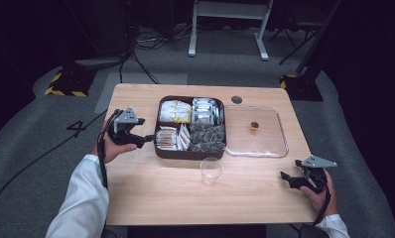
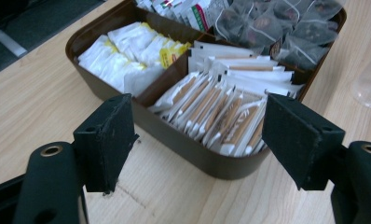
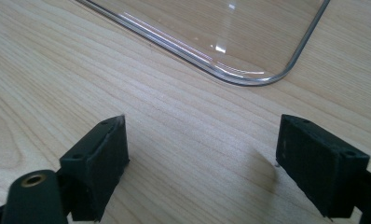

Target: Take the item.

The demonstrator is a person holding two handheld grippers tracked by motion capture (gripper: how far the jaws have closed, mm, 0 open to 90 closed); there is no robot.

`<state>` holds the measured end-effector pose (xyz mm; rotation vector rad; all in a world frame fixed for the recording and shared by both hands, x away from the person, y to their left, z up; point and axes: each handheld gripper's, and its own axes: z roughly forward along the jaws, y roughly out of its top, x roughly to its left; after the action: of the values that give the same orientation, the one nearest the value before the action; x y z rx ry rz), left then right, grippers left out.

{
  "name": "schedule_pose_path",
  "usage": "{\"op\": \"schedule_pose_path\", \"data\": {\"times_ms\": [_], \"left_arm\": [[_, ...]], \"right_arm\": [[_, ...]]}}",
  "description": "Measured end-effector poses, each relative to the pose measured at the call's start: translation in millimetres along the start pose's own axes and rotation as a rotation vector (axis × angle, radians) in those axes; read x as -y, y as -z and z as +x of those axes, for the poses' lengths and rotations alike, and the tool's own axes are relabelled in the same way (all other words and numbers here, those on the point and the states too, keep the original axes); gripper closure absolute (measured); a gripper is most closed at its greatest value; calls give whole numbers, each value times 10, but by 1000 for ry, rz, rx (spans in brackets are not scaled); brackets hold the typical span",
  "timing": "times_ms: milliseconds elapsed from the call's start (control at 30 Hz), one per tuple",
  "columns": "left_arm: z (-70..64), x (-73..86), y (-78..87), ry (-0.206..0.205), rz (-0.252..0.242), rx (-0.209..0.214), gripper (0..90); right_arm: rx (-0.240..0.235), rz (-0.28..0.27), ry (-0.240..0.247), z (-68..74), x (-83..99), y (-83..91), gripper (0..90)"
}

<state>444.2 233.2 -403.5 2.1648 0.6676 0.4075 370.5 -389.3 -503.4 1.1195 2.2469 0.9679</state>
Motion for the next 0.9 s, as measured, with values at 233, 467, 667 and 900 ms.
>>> {"op": "schedule_pose_path", "data": {"times_ms": [233,467,667,900], "left_arm": [[50,-164,-89,-14,14,6,257],[105,-232,-191,-22,36,7,262],[173,-285,-308,-17,57,8,268],[255,-394,-467,-9,51,11,325]], "right_arm": [[2,-1,2,2,0,1,172],[1,-1,2,1,0,1,172],[1,-1,2,2,0,1,172],[2,-1,3,3,0,1,172]]}}
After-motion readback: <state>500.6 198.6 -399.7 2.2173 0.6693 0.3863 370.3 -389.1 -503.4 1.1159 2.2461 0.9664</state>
